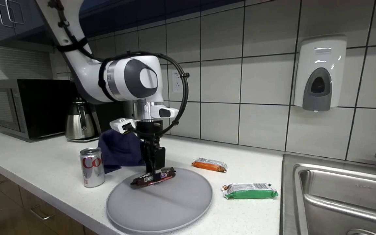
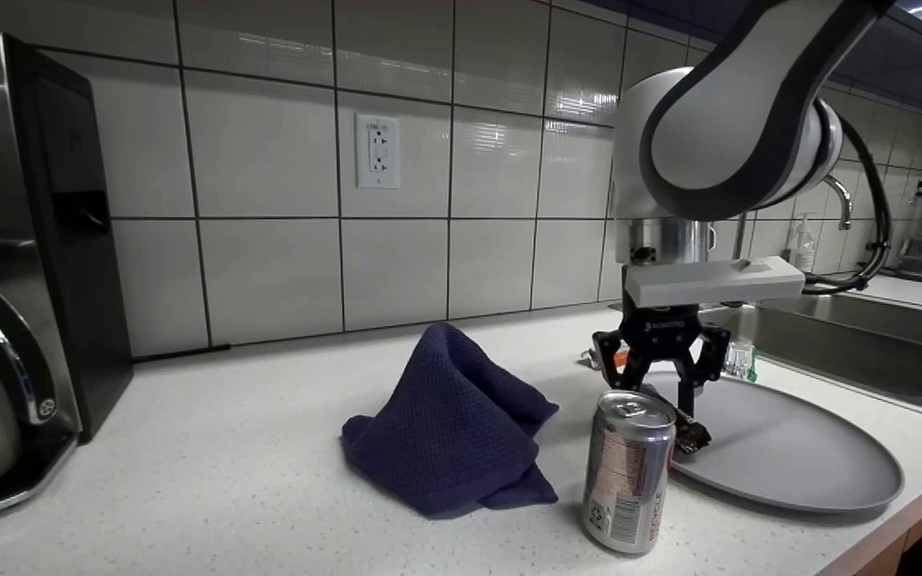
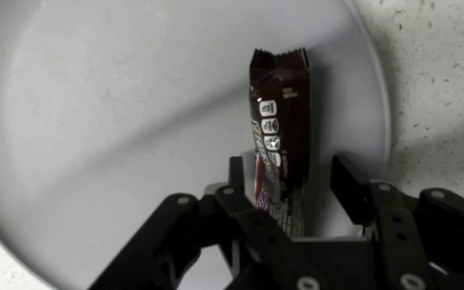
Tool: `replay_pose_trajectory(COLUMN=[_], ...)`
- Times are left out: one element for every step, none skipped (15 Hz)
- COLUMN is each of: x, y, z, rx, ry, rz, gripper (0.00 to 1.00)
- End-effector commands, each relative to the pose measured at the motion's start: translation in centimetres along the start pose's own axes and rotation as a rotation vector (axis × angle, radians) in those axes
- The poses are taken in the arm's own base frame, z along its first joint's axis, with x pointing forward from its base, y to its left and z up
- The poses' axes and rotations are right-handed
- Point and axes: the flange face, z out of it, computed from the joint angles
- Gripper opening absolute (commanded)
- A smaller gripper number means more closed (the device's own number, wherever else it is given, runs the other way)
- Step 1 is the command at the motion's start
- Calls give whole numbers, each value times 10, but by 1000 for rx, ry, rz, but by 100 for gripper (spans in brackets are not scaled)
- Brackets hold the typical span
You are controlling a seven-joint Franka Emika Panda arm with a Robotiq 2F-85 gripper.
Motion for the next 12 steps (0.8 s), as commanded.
replay_pose_trajectory(x=[9, 13, 16, 22, 26, 30, 35, 40, 45, 50, 55, 60], y=[-10, -12, -14, -15, -16, -17, -18, -18, -18, -18, -17, -17], z=[-17, -20, -24, -29, -33, -37, -41, -44, -47, -49, -50, -51], rx=[37, 43, 54, 64, 70, 77, 83, 87, 91, 94, 97, 100], ry=[5, 9, 12, 17, 25, 32, 41, 50, 58, 66, 72, 75], rz=[14, 24, 30, 39, 47, 53, 60, 67, 76, 84, 97, 105], gripper=[92, 98, 100, 100, 100, 100, 100, 100, 100, 100, 100, 100])
